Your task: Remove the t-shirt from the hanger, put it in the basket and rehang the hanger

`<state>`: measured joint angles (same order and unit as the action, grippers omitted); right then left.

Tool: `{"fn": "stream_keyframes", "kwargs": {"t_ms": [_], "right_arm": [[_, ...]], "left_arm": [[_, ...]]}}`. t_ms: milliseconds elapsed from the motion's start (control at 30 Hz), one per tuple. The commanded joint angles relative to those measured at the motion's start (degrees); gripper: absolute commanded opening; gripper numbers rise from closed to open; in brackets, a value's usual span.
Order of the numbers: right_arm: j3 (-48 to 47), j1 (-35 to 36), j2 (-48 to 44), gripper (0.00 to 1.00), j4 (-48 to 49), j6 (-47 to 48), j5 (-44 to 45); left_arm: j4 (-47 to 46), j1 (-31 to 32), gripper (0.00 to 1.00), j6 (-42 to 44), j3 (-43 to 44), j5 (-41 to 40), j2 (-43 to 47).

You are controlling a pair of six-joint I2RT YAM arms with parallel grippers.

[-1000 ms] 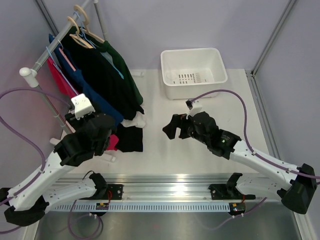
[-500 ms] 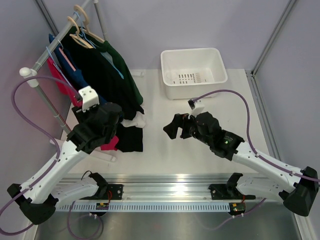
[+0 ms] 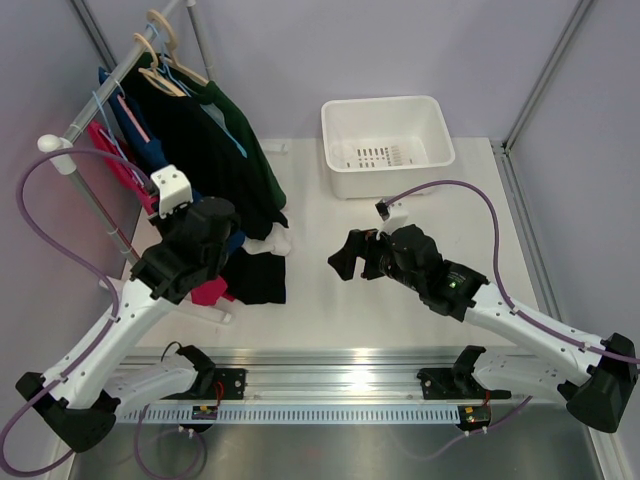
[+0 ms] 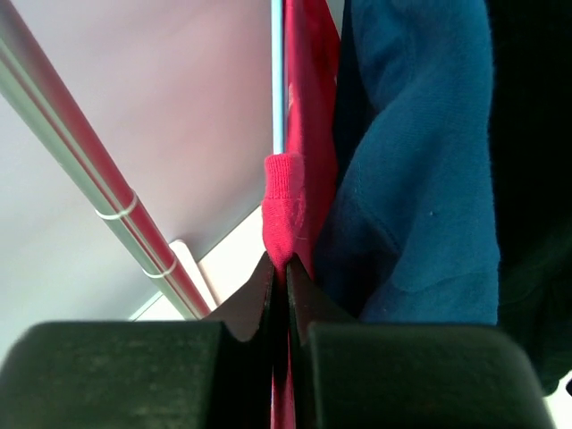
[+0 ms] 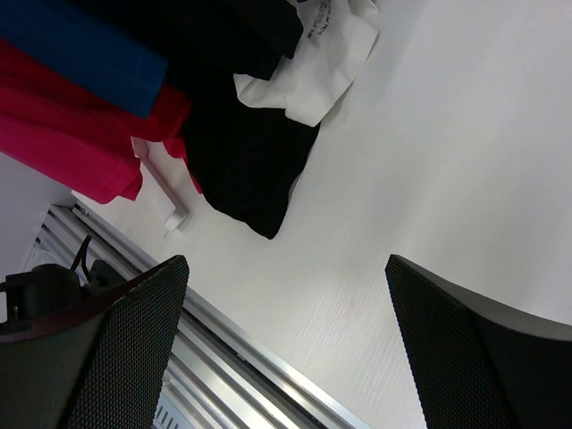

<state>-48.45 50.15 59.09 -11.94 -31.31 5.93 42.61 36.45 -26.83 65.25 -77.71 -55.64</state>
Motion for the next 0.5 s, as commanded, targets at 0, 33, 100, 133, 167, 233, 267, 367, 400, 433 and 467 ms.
{"fn": "stream_keyframes", "kwargs": {"t_ms": [0, 33, 100, 133, 167, 233, 267, 367, 400, 433, 467], "right_arm": [[-2.18, 0.12, -1.26, 1.00, -0.10, -0.15, -0.05], [-2.18, 0.12, -1.26, 0.99, -0.10, -0.24, 0.13], [-2.18, 0.12, -1.43, 1.00, -0.18, -0.15, 0.22], [-2.18, 0.12, -1.35, 0.99, -0.18, -0.15, 0.22], [-2.18, 0.12, -1.35, 0.99, -0.18, -0.15, 0.31], [-2.27, 0.12, -1.26, 0.99, -0.18, -0.15, 0.22], [-2.27, 0.12, -1.17, 0.99, -0.18, -0.15, 0.22], [-2.27, 0.12, -1.08, 0.99, -0.18, -0.15, 0.31], [-2.27, 0.12, -1.17, 1.00, -0.27, -0.15, 0.31], [-2.27, 0.12, -1.17, 0.99, -0.18, -0.15, 0.39], [-2.27, 0.21, -1.00, 0.99, -0.10, -0.07, 0.48]], "left_arm": [[-3.32, -0.76, 0.00, 2.22, 3.47, -0.60, 0.53], [-3.41, -0.76, 0.00, 2.83, 3.82, -0.77, 0.88], [-3.59, -0.76, 0.00, 4.23, 5.06, -1.04, 1.14], [-3.67, -0.76, 0.00, 4.76, 5.49, -1.04, 1.41], [-3.67, -0.76, 0.00, 5.29, 6.54, -0.95, 1.76], [-3.67, -0.76, 0.00, 7.22, 7.95, -0.77, 2.20], [-3.59, -0.68, 0.00, 7.75, 8.48, -0.43, 2.72], [-3.59, -0.68, 0.00, 9.51, 9.80, 0.10, 3.86], [-3.59, -0.67, 0.00, 9.86, 10.07, 0.10, 4.13], [-3.59, -0.67, 0.00, 10.65, 10.24, 0.19, 4.31], [-3.59, -0.67, 0.00, 11.01, 10.33, 1.15, 4.57]]}}
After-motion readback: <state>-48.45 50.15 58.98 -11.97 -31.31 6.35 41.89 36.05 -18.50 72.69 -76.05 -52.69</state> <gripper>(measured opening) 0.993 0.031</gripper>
